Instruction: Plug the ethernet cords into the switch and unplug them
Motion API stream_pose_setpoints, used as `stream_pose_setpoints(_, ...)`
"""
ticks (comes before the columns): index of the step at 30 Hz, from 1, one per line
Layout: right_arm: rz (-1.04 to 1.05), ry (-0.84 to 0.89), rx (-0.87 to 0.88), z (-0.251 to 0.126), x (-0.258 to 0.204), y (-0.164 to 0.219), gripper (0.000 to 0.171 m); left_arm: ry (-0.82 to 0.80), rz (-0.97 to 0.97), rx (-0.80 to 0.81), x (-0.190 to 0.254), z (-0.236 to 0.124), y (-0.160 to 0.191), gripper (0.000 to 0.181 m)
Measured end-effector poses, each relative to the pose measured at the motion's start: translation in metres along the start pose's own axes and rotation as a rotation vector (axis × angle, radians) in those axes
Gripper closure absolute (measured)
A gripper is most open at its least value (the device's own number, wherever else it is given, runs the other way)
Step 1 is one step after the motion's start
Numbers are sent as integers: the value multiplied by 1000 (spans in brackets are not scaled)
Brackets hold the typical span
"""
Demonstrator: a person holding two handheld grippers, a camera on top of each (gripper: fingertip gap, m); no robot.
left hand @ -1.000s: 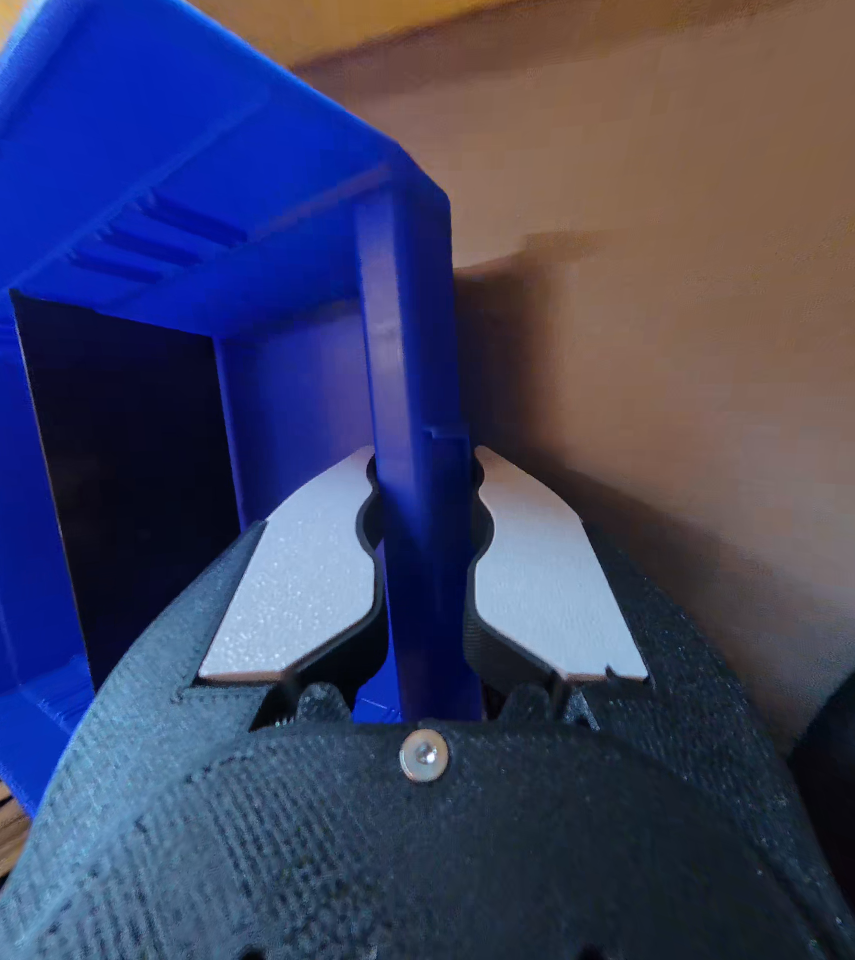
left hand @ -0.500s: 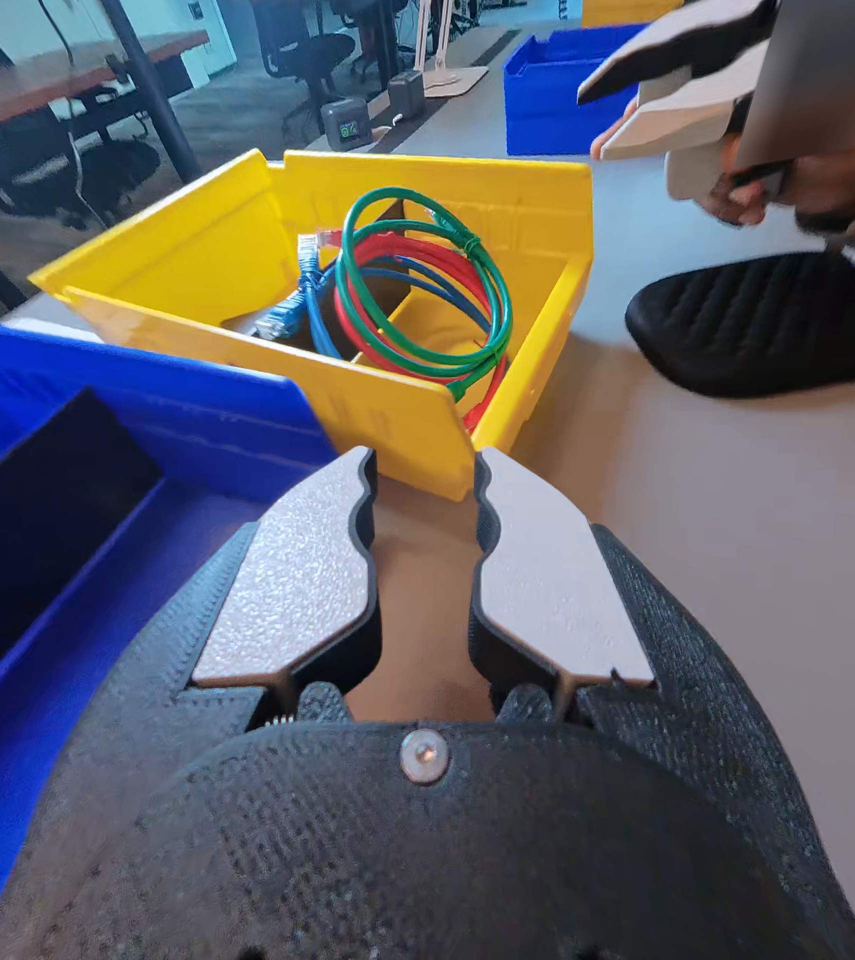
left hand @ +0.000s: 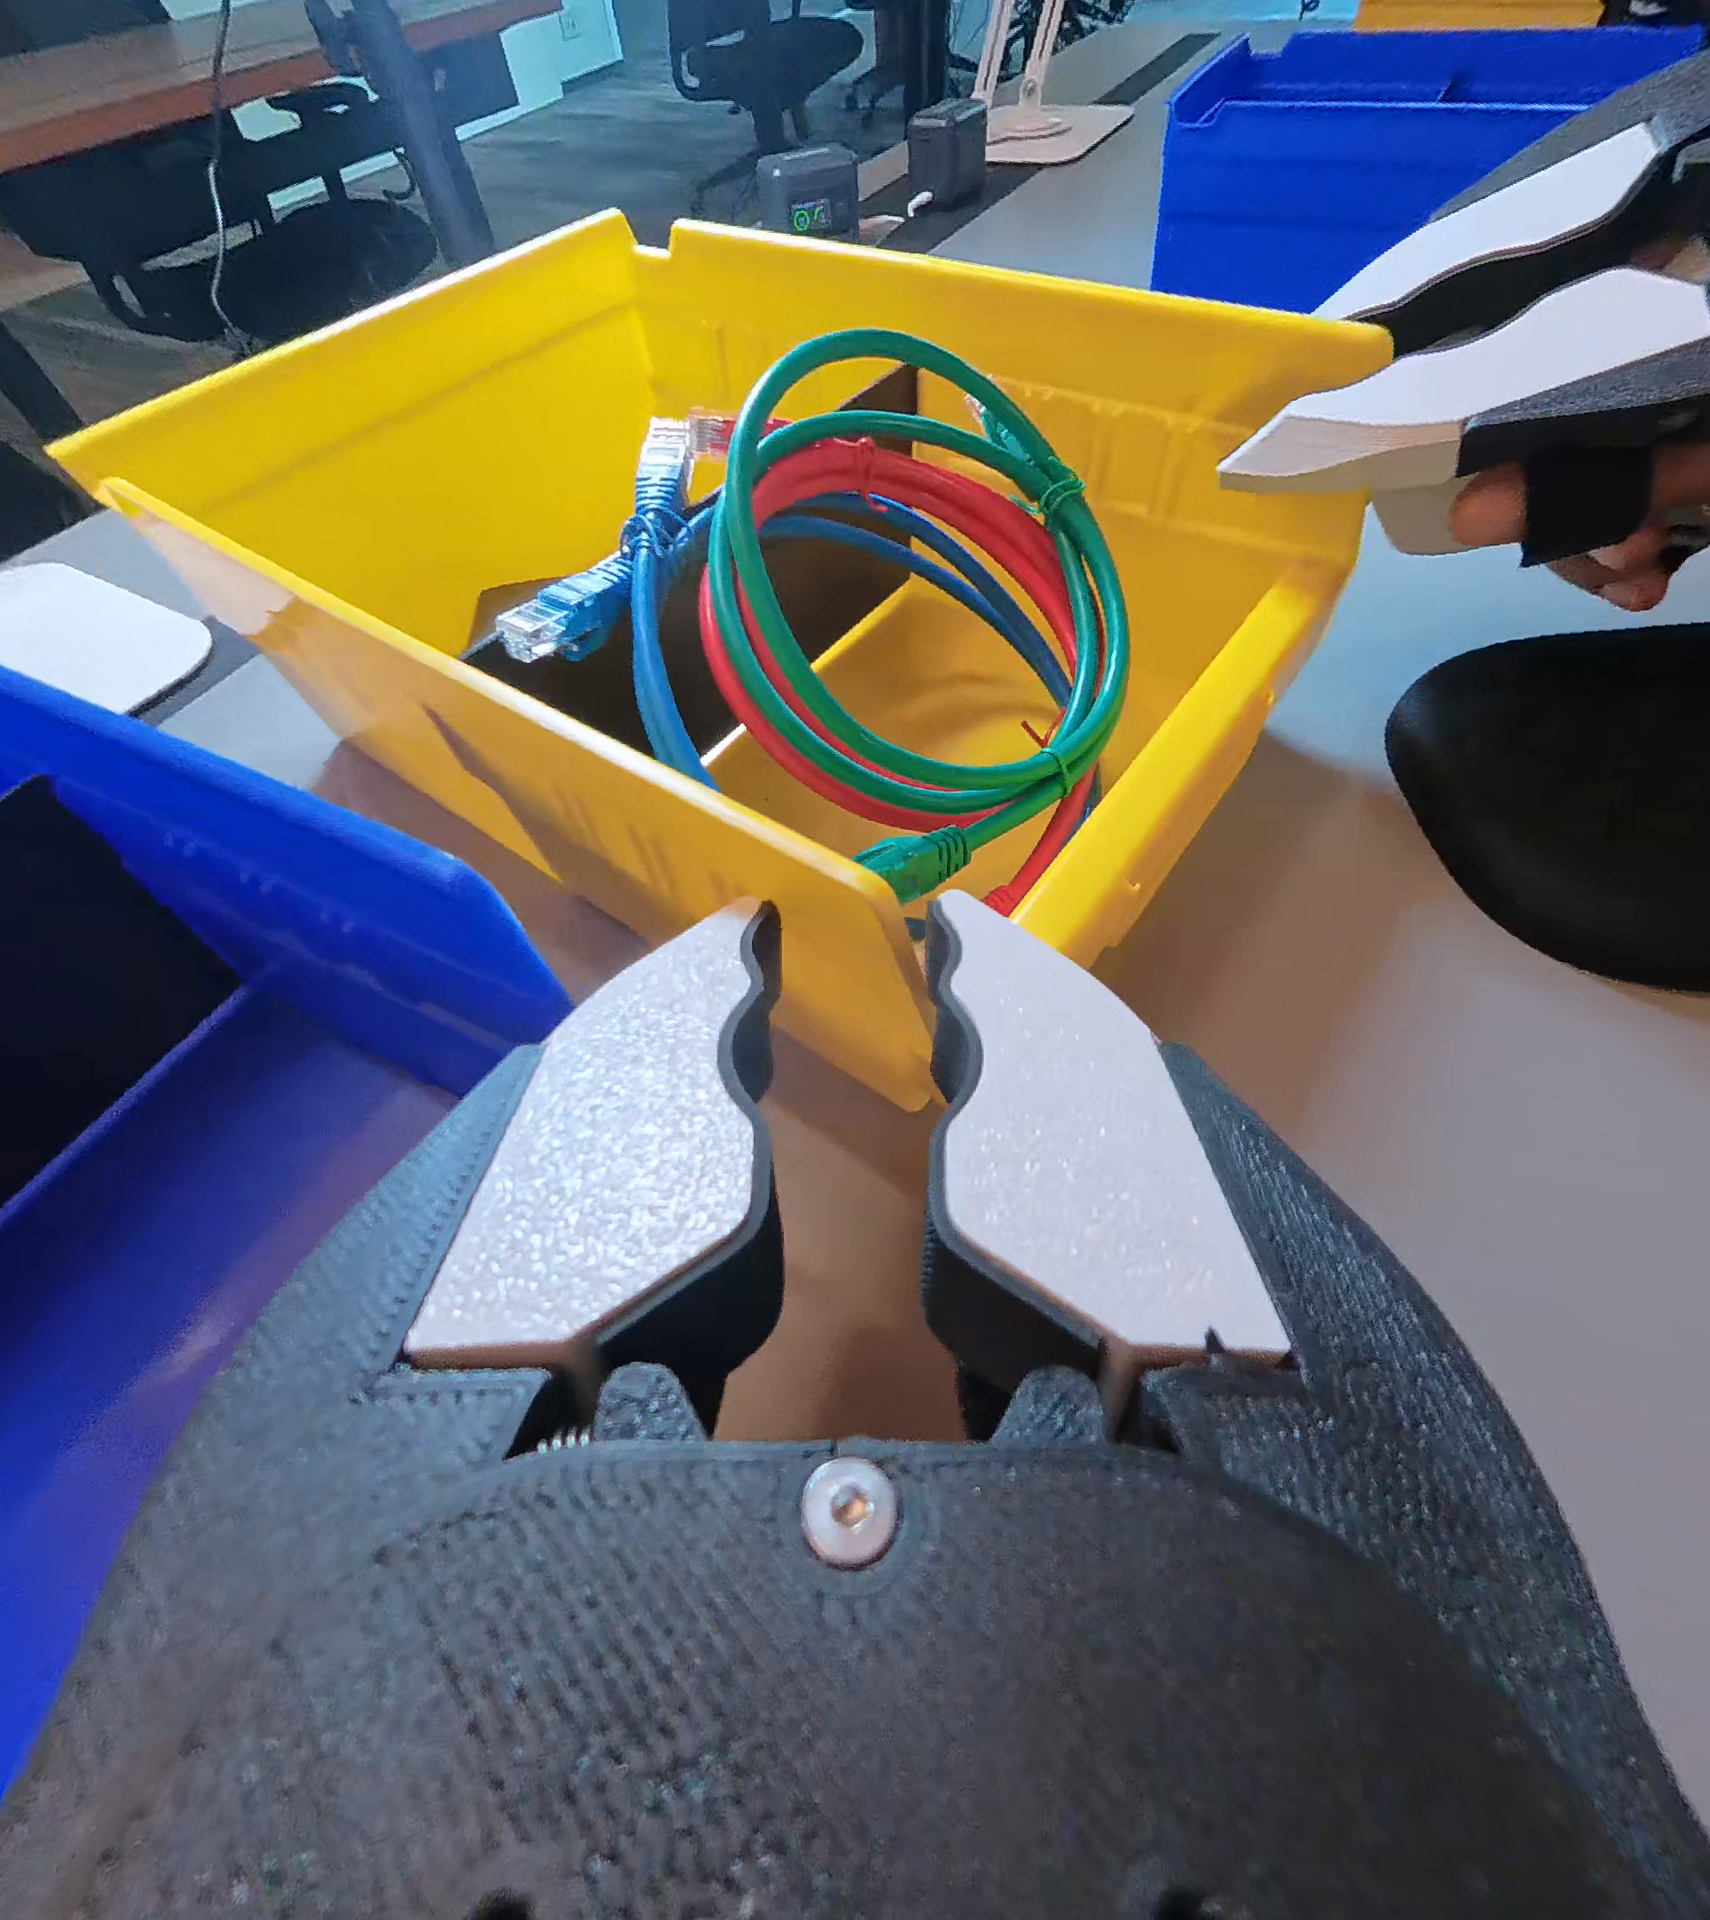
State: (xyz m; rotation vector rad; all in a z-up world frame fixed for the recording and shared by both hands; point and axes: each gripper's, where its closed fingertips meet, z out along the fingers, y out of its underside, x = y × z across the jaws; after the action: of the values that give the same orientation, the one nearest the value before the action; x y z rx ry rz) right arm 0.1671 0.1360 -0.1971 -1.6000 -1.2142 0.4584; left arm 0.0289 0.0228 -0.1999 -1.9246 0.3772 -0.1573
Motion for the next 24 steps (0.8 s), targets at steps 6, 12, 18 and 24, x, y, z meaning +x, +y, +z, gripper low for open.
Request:
stream_pose_setpoints(6, -54, 104, 98, -40, -9, -16, 160, -14, 117, 44, 14, -21, -15, 160)
stream_pose_setpoints(12, -89, 161, 269, -84, -35, -74, 160, -119, 218, 155, 18, -83, -47, 162)
stream_pose_setpoints(18, -135, 34, 488, -98, -100, -168, 159, -319, 307, 194, 0, -190, -51, 162)
stream_pose_setpoints(24, -107, -182, 615, -64, -199, -238, 160, -530, 281, 130, -33, -295, -8, 161)
